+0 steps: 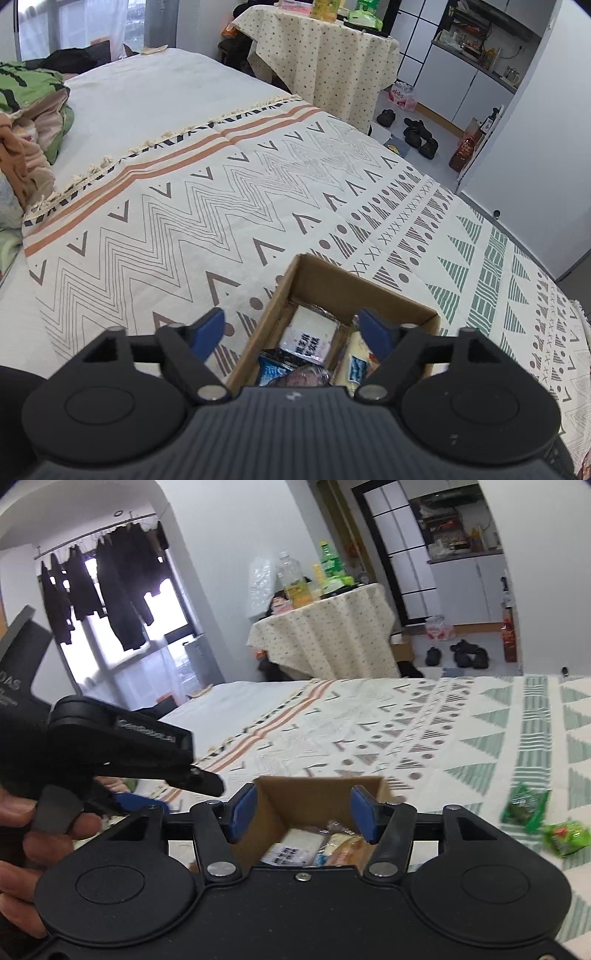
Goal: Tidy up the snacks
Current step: 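Carry the clear and purple candies over the box and open both grippers, then move both grippers back to the two green candies on the bed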
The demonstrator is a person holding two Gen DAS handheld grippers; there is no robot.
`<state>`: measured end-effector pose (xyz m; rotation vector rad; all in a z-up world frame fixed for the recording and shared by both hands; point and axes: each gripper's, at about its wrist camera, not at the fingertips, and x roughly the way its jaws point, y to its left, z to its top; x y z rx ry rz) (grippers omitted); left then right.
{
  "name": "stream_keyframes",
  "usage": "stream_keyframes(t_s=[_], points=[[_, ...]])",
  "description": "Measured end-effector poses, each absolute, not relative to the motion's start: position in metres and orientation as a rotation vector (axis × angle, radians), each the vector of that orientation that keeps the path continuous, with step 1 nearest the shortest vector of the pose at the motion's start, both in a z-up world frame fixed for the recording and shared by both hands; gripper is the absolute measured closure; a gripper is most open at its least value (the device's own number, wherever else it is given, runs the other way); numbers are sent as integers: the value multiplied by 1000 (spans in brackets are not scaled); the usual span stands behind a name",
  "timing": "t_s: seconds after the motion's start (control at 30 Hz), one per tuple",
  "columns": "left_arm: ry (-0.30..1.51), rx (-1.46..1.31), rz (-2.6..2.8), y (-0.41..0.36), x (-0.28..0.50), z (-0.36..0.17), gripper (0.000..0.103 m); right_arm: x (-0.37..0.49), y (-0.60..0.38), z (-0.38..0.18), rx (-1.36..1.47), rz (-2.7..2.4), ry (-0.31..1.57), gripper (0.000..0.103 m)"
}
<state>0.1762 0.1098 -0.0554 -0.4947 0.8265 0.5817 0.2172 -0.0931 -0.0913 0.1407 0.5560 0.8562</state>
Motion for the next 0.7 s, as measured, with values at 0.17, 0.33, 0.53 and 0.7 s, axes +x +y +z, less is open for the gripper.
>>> stream_keyframes(t_s=[0.17, 0.33, 0.53, 0.7], points=[[836, -471, 562, 92, 182, -55, 18, 233, -123, -92, 175, 751, 571, 47], [833, -448, 544, 74, 189, -56, 18, 245, -146, -96, 188, 658, 588, 47], [833, -438, 513, 53, 200, -57, 18, 254, -167, -101, 200, 535, 617, 44], [836, -425, 491, 34, 212, -62, 18, 262, -182, -107, 218, 474, 632, 40]])
